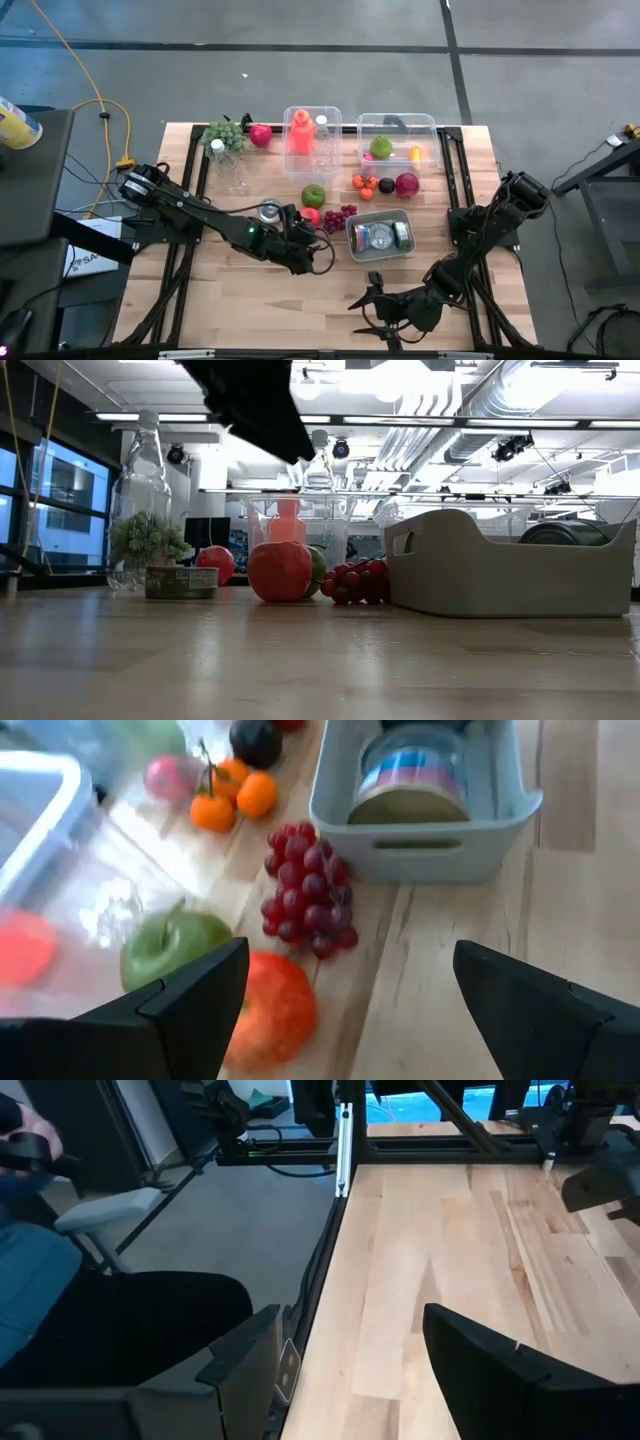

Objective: Pick & Place Food Item
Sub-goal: Put the bottom red apple into the right transparent bin

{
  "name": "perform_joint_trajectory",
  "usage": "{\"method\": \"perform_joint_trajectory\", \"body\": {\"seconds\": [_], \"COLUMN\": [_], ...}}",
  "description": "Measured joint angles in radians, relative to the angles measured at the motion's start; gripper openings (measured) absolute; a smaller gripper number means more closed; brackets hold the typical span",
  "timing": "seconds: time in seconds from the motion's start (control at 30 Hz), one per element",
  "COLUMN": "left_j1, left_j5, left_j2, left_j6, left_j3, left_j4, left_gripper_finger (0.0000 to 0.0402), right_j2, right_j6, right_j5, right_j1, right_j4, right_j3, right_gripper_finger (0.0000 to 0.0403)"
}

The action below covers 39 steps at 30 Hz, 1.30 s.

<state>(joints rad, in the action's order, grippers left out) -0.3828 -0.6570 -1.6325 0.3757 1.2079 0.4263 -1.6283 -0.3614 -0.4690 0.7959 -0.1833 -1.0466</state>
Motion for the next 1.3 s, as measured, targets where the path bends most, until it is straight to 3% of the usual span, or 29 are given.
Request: {"method": "perform_joint_trajectory", "body": {"seconds": [0.13,0.57,0.83,1.3], "left_j1": [-0.001,-0.020,-0.076,-0.087], "left_j5": [0.001,-0.006,-0.183,-0.155], "left_j2": [0.000,0.000,0.000,-0.007], "left_j6": [-0.121,-0.143,-0.144,-0.084], "left_j3": [0.000,0.001,0.001,0.001], "left_j4": [-0.045,-0.075,-0.075,-0.079], "left_gripper_finger": [0.0342,0.0348,0.0388,0.0393], "right_j2": [0.000,0.000,0.000,0.000], "right_j6": [0.000,-0.035,-0.058,-0.087], "right_j5": [0.000,0.000,0.000,0.000], "right_j1": [0.000,0.001,0.001,0.003], "right_j4": [0.001,0.014,0.014,0.014], "right_j3": [0.000,0.000,0.000,0.000], "right_gripper_finger": [0.0232,0.0232,0.0232,0.0232]}}
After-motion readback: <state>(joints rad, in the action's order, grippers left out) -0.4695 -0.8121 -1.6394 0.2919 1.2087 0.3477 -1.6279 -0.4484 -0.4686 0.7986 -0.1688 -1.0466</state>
